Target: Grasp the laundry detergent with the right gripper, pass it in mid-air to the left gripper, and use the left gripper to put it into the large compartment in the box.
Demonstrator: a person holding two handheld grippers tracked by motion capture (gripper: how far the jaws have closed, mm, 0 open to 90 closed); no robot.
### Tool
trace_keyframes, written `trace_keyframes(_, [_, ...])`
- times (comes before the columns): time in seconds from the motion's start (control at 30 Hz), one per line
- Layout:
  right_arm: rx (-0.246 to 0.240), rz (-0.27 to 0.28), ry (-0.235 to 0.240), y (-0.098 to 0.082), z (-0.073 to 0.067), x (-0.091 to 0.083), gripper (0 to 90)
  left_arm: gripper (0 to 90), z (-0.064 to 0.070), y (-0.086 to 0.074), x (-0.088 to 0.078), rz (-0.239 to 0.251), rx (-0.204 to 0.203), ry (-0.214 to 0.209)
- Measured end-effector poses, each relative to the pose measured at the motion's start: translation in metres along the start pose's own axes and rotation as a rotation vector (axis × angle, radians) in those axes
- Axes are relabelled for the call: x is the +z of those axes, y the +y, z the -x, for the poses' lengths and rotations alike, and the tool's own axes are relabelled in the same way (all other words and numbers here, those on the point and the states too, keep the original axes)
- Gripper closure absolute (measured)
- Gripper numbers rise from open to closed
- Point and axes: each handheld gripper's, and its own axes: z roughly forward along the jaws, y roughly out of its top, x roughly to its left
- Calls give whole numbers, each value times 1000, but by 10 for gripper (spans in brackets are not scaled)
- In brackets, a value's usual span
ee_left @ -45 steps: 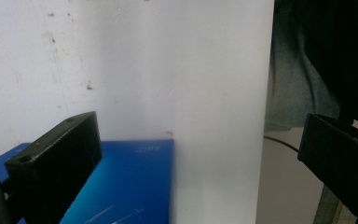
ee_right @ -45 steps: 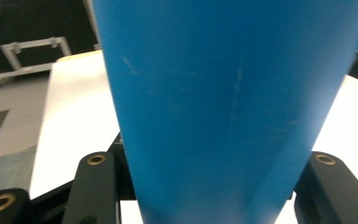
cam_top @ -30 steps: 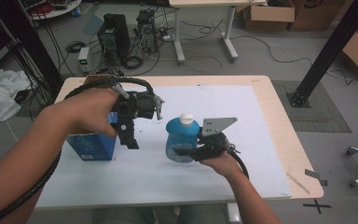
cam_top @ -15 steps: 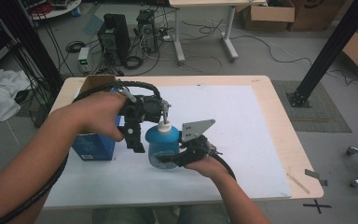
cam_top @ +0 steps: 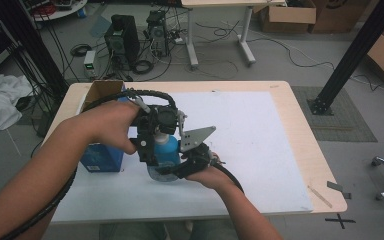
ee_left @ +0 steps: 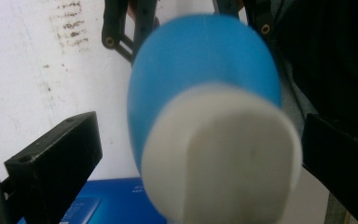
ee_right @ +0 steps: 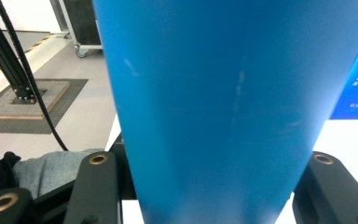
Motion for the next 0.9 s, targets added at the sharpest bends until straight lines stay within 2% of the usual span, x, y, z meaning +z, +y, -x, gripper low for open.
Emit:
trace_keyframes(0.43, [1,11,-4,2,0,3,458,6,1,6,5,-31,-1,24])
trace_keyframes(0.6, [1,12,-4,1,0,4,458,52,1,6,7,-48,-4,50])
trace_keyframes(0.9, [0,17,-1,2,0,5,459,111,1,5,9,-44,-8,58])
